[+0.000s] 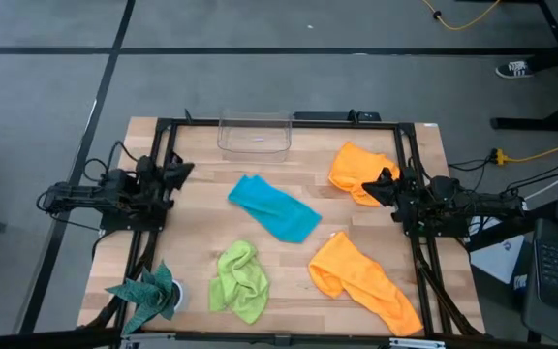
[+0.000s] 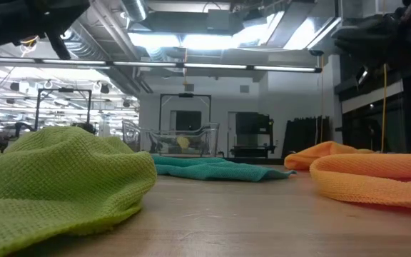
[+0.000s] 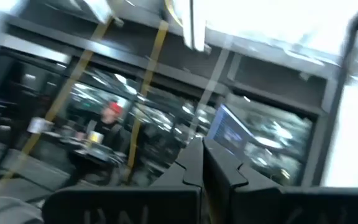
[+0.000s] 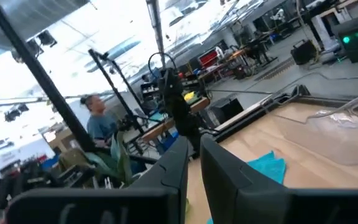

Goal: Fold microfiber towels
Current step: Fold the blue microfiber cloth

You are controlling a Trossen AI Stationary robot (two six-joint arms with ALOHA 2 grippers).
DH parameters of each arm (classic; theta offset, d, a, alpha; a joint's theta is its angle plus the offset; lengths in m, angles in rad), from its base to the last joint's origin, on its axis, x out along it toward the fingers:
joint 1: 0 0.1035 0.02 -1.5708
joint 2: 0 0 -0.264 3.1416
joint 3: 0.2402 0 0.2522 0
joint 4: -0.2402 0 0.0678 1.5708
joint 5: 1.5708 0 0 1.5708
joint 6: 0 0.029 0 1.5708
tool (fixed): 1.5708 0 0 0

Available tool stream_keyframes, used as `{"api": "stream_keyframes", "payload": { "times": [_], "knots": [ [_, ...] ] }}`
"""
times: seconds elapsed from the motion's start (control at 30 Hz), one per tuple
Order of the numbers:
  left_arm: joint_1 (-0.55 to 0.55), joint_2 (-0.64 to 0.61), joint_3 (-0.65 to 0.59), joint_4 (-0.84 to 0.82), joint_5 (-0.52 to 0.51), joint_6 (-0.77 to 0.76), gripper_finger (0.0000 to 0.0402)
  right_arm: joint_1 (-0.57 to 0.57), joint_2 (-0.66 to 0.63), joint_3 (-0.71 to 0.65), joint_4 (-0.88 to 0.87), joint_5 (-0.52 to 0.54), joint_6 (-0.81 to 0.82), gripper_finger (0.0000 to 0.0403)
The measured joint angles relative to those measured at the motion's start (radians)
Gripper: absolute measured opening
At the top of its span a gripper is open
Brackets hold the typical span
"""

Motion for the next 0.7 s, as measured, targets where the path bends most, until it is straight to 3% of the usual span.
{"api": "stream_keyframes", "payload": {
  "times": [0.13,0.2,0.7],
  "knots": [
    [0.000,0.000,0.000,0.005,-0.218,0.096,0.0000,0.000,0.000,0.000,0.040,0.120,0.089,0.0054],
    [0.000,0.000,0.000,0.000,-0.272,0.096,0.0000,0.000,0.000,0.000,0.048,0.174,0.088,0.0059],
    [0.000,0.000,0.000,-0.010,-0.215,0.100,0.0000,0.001,0.000,0.000,0.044,0.094,0.061,0.0064]
  ]
}}
